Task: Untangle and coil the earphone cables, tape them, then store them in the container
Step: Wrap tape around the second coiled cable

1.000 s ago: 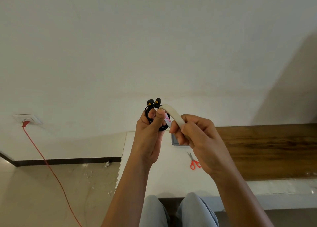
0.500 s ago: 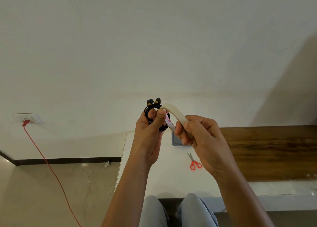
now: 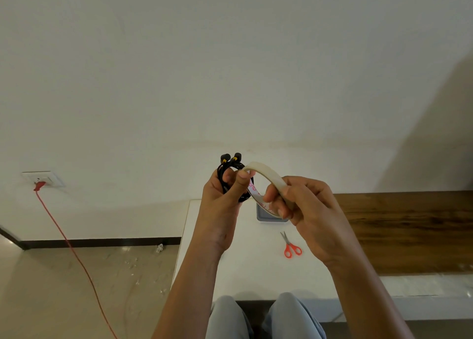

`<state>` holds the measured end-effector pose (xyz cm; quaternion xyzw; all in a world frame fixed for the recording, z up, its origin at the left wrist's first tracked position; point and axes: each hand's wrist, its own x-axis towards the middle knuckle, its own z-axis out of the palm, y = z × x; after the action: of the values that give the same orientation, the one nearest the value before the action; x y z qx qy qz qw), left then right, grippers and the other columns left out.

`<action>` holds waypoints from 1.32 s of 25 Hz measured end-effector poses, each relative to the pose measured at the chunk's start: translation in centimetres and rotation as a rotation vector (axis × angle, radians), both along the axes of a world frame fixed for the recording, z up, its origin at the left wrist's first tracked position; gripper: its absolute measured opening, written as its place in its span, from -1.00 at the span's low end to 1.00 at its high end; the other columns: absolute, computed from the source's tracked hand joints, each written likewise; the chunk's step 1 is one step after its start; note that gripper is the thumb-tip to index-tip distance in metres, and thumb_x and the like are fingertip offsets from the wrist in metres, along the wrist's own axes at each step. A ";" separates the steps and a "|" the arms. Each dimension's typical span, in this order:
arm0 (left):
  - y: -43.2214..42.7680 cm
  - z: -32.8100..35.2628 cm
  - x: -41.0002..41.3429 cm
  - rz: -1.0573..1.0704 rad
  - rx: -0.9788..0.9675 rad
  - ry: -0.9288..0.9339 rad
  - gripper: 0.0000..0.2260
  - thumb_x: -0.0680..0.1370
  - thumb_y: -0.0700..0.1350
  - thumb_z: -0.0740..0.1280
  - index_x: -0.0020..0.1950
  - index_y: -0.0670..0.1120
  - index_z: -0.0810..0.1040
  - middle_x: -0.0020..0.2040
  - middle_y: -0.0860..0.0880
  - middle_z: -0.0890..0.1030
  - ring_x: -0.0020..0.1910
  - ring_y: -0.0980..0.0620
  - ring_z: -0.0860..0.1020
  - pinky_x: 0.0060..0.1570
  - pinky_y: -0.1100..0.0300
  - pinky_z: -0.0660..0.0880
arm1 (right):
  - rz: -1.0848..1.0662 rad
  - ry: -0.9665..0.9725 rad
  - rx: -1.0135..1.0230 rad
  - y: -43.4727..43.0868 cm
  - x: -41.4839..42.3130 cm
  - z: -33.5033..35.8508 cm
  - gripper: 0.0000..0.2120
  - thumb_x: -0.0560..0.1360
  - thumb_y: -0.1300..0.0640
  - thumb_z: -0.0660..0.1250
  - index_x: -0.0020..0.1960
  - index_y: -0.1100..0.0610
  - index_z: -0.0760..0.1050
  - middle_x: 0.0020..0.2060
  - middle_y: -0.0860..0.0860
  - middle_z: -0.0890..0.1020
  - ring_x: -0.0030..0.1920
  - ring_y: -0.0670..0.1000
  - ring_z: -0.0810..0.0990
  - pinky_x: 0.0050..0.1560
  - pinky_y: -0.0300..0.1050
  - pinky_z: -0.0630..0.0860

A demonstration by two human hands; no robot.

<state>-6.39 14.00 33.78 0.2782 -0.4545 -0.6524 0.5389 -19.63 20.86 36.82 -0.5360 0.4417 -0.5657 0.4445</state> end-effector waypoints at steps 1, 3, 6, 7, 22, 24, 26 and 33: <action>0.1 0.0 0.0 -0.007 0.005 0.003 -0.82 0.44 -0.08 0.39 -0.36 0.09 0.55 -0.22 0.00 0.54 -0.14 0.06 0.52 0.03 0.23 0.52 | 0.003 0.005 0.008 -0.1 -0.1 0.0 -0.64 0.48 0.16 0.09 -0.30 0.08 0.63 -0.51 0.00 0.44 -0.39 -0.08 0.40 -0.22 -0.26 0.44; 0.0 -0.5 0.2 -0.045 0.007 0.005 -0.83 0.48 -0.09 0.39 -0.32 0.08 0.57 -0.20 0.02 0.59 -0.09 0.07 0.55 0.09 0.21 0.50 | -0.006 0.048 0.025 -0.2 -0.3 -0.1 -0.64 0.47 0.15 0.08 -0.30 0.08 0.62 -0.53 -0.03 0.40 -0.39 -0.04 0.36 -0.15 -0.16 0.43; -0.5 -1.2 1.5 -0.195 0.034 0.004 -0.83 0.51 -0.15 0.36 -0.22 -0.06 0.40 -0.16 -0.06 0.59 -0.13 0.08 0.56 -0.02 0.24 0.50 | -0.012 0.065 0.068 -0.5 -1.2 -0.2 -0.67 0.44 0.15 0.08 -0.34 0.18 0.57 -0.56 -0.03 0.31 -0.39 0.03 0.27 -0.16 -0.02 0.28; -0.6 -1.1 2.1 -0.244 0.048 -0.015 -0.82 0.50 -0.14 0.36 -0.20 -0.08 0.37 -0.17 -0.11 0.55 -0.15 0.08 0.55 -0.06 0.26 0.50 | 0.000 0.067 0.090 -0.6 -1.5 -0.2 -0.66 0.44 0.14 0.09 -0.35 0.20 0.56 -0.57 -0.03 0.30 -0.40 0.01 0.27 -0.17 -0.05 0.27; 1.3 -2.9 0.6 -0.055 -0.204 -0.399 -0.73 0.46 -0.14 0.42 -0.34 0.19 0.49 -0.26 -0.05 0.64 -0.09 -0.04 0.66 -0.05 0.18 0.57 | -0.333 -0.040 0.379 -3.1 -1.2 -3.6 -0.83 0.52 0.10 0.28 0.00 0.19 0.52 -0.15 0.11 0.58 -0.10 0.03 0.54 0.04 -0.10 0.51; 1.5 -4.2 0.0 0.057 -0.263 -0.509 -0.76 0.47 -0.14 0.44 -0.24 0.21 0.53 -0.25 -0.13 0.62 -0.15 -0.15 0.60 -0.07 0.03 0.58 | -0.262 -0.175 0.438 -3.0 -0.6 -3.5 -0.76 0.55 0.15 0.21 -0.02 0.28 0.57 -0.14 0.20 0.66 -0.09 0.11 0.62 0.04 -0.03 0.55; 2.0 -5.3 -0.7 0.149 -0.324 -0.645 -0.79 0.47 -0.11 0.45 -0.13 0.19 0.50 -0.25 -0.15 0.60 -0.25 -0.13 0.54 -0.18 0.07 0.52 | -0.242 -0.279 0.455 -3.1 0.1 -3.2 -0.73 0.54 0.17 0.16 0.00 0.27 0.60 -0.10 0.21 0.69 -0.08 0.16 0.66 -0.01 0.01 0.57; 2.7 -7.3 -2.3 0.293 -0.384 -0.673 -0.75 0.46 -0.21 0.43 0.06 0.06 0.52 -0.28 0.44 0.56 -0.23 0.40 0.54 -0.22 0.54 0.42 | -0.314 -0.229 0.384 -2.9 1.5 -2.4 -0.70 0.53 0.25 0.11 -0.22 0.26 0.58 -0.41 0.03 0.66 -0.47 -0.11 0.59 -0.53 -0.27 0.51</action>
<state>-8.67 16.66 26.47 0.4320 -0.6744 -0.3446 0.4896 -18.11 17.98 34.41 -0.2994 0.5655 -0.5904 0.4919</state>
